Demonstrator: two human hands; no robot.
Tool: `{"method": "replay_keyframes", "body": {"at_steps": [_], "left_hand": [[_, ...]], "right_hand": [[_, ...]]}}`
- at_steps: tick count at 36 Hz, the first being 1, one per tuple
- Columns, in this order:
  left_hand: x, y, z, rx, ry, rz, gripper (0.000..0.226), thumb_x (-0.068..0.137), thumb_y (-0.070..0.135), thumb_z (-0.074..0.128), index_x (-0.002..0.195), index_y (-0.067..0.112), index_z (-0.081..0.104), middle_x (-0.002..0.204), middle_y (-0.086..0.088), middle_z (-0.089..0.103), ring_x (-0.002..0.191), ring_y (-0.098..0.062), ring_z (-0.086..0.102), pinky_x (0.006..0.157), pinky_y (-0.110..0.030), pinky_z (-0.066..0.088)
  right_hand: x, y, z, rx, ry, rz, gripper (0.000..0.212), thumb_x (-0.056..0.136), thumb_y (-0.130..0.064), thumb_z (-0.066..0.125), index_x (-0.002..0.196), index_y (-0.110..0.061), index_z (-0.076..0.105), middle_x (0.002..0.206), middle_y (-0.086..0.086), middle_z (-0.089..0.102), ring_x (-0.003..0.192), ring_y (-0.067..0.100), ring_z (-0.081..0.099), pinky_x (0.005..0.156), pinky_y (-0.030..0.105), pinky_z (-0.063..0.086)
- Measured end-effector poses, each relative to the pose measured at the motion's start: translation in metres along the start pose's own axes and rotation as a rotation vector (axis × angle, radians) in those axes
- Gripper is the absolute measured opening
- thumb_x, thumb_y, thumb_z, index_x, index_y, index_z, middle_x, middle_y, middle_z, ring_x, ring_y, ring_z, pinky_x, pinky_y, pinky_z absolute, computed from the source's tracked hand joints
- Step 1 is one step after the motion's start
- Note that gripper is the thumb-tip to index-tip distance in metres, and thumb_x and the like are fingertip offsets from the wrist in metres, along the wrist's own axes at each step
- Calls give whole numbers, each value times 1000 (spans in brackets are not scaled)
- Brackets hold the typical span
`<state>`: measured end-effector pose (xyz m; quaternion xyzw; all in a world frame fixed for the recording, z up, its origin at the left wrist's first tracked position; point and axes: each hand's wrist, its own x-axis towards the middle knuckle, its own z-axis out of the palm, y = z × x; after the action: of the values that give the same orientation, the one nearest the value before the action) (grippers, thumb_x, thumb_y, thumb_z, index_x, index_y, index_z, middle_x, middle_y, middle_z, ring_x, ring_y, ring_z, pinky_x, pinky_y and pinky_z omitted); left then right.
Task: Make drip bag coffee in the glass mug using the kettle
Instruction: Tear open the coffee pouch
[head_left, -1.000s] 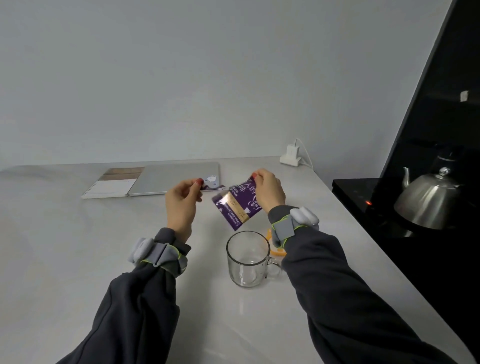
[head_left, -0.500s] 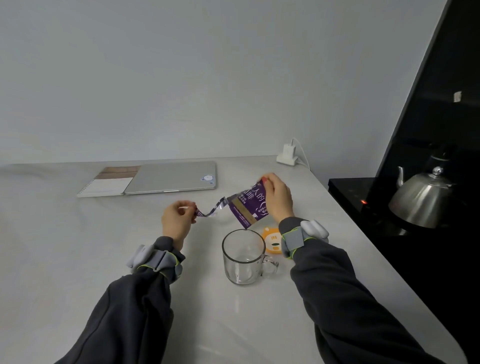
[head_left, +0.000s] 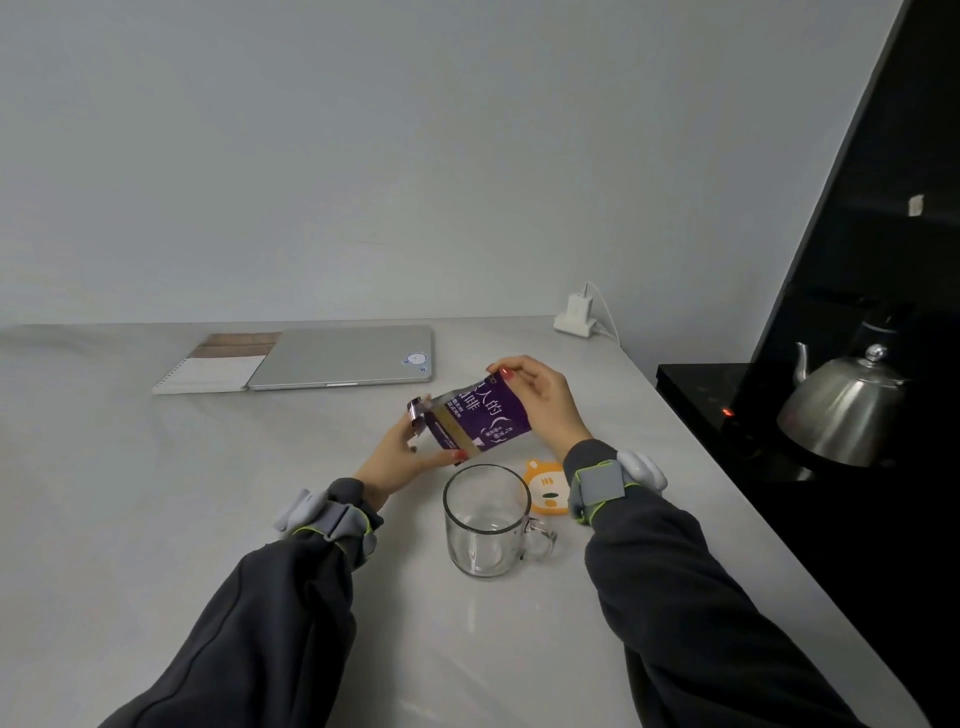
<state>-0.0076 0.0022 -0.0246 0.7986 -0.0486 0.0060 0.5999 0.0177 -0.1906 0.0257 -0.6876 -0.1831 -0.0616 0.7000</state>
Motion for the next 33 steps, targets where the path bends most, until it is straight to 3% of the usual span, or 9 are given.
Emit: {"method": "replay_keyframes", "body": {"at_steps": [3,6,9,13,17,21,25,29,33], "left_hand": [[0,4,0,-101,-26,21,52,65,24,80,113,14,62,110,-2,68,106,-20,62,89,-32,49],[-1,11,0,-291,-67,-15,35,84,4,66,118,7,58,110,-12,67,90,-25,67,68,-31,58],[-2,15,-1,-245,-71,-16,34,90,2,57,123,3,53,109,-18,65,79,-22,69,59,-29,57],[0,11,-4,-128,-31,-6,33,93,7,54,125,4,45,111,-19,62,89,-32,66,52,-30,57],[1,7,-3,-64,8,20,26,93,4,53,117,0,42,107,-17,60,90,-31,64,53,-34,59],[3,2,-4,-15,82,76,27,90,3,57,112,0,42,105,-19,61,85,-28,64,60,-40,60],[5,-2,-4,32,138,125,23,87,-2,60,103,1,44,92,-10,60,79,-25,61,65,-31,59],[7,-7,-5,111,158,186,21,85,-2,62,102,-2,49,85,-9,58,70,-17,57,73,-35,55],[6,-10,-2,177,182,264,18,84,-2,63,99,5,56,82,-1,59,64,1,55,71,-16,48]], "right_hand": [[2,-3,3,38,7,-7,16,98,-5,45,100,-4,61,94,-2,66,76,1,66,65,16,53],[6,-1,5,-5,-5,-10,17,98,-5,44,100,-6,61,96,-2,66,80,3,65,67,18,54],[6,4,4,-173,-41,-46,25,97,-7,45,102,-23,63,97,-2,67,95,17,63,79,32,53],[3,2,6,-317,-31,-137,25,94,-9,50,103,-26,66,113,3,59,104,13,55,77,13,45],[7,3,8,-462,-130,-114,20,93,-14,53,95,-22,71,112,-6,54,110,8,51,83,13,40],[10,9,12,-602,-195,-101,19,91,-15,54,93,-20,72,104,-7,56,105,16,55,93,36,46],[9,11,11,-662,-151,-60,17,87,-20,56,83,-24,72,100,-9,58,99,16,57,90,44,48],[10,10,11,-718,-92,-1,17,86,-23,56,82,-23,73,96,-7,64,94,17,58,88,42,49],[9,9,12,-809,-106,63,19,86,-30,62,88,-16,75,91,4,70,90,23,60,82,41,52]]}}
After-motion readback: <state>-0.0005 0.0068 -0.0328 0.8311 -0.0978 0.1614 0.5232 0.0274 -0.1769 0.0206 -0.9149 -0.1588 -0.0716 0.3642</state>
